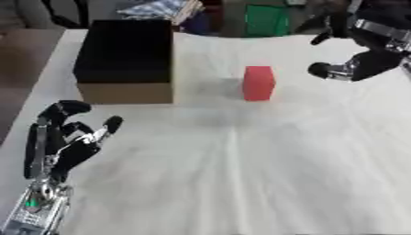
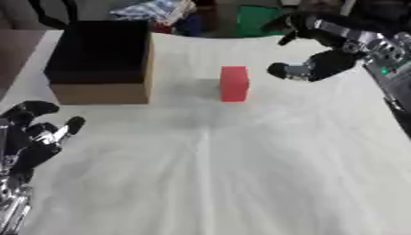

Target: Pick up objects on the table and place them in the box.

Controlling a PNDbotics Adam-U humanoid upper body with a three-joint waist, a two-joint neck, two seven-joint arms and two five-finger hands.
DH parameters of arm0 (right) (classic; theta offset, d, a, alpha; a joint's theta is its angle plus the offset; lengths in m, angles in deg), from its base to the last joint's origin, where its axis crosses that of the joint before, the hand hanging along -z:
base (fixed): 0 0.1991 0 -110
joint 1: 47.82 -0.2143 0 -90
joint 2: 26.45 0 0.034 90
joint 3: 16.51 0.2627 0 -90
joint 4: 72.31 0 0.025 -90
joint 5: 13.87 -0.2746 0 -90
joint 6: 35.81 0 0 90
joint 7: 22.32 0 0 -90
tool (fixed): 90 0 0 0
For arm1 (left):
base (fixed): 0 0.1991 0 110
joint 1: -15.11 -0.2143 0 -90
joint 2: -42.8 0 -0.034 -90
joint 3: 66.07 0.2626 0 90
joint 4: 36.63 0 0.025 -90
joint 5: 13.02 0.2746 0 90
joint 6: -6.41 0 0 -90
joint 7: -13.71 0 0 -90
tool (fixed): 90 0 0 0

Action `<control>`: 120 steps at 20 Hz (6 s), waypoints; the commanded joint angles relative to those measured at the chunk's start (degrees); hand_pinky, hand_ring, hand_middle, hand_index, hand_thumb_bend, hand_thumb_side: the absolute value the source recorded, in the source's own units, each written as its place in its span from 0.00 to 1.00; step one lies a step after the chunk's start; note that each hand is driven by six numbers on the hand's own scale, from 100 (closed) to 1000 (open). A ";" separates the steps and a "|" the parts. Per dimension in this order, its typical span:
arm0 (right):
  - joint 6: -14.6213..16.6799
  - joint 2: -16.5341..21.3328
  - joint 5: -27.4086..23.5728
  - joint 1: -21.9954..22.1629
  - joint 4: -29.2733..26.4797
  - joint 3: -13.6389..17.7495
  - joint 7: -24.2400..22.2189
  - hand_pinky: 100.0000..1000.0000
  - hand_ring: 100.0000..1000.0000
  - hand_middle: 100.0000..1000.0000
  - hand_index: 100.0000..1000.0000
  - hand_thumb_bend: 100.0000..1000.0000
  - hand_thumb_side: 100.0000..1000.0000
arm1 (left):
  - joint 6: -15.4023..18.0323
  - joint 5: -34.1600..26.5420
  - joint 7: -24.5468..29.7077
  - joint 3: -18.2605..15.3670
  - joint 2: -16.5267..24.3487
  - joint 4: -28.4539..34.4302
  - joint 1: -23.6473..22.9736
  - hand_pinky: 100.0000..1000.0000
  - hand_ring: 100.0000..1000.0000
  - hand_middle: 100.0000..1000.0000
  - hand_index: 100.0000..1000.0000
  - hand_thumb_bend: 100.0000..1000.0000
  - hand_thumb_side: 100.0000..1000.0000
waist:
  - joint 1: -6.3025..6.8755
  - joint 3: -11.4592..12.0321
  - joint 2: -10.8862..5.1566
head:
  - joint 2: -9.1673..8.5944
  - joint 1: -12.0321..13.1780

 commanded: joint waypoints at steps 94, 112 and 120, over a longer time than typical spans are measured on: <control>5.70 -18.40 28.06 -21.72 21.78 5.67 28.64 0.61 0.44 0.67 0.85 0.17 0.00 | -0.88 -0.67 9.43 6.93 -0.84 -1.06 5.58 0.31 0.64 0.50 0.47 0.80 0.12 | -1.66 16.61 -1.80 | -3.26 -19.25; 9.86 -23.32 41.82 -19.97 26.32 5.08 27.57 0.81 0.95 0.89 0.92 0.43 0.13 | -0.74 -0.61 11.32 8.32 -1.71 -2.21 6.89 0.32 0.64 0.50 0.47 0.80 0.11 | -1.57 17.55 -0.74 | -4.74 -21.46; 7.87 -20.01 28.35 -19.42 19.61 4.28 26.61 0.79 0.93 0.86 0.90 0.25 0.00 | -0.70 -0.22 10.00 6.77 -1.31 -2.16 5.74 0.32 0.65 0.50 0.47 0.80 0.11 | -0.74 13.50 -1.60 | -4.54 -19.21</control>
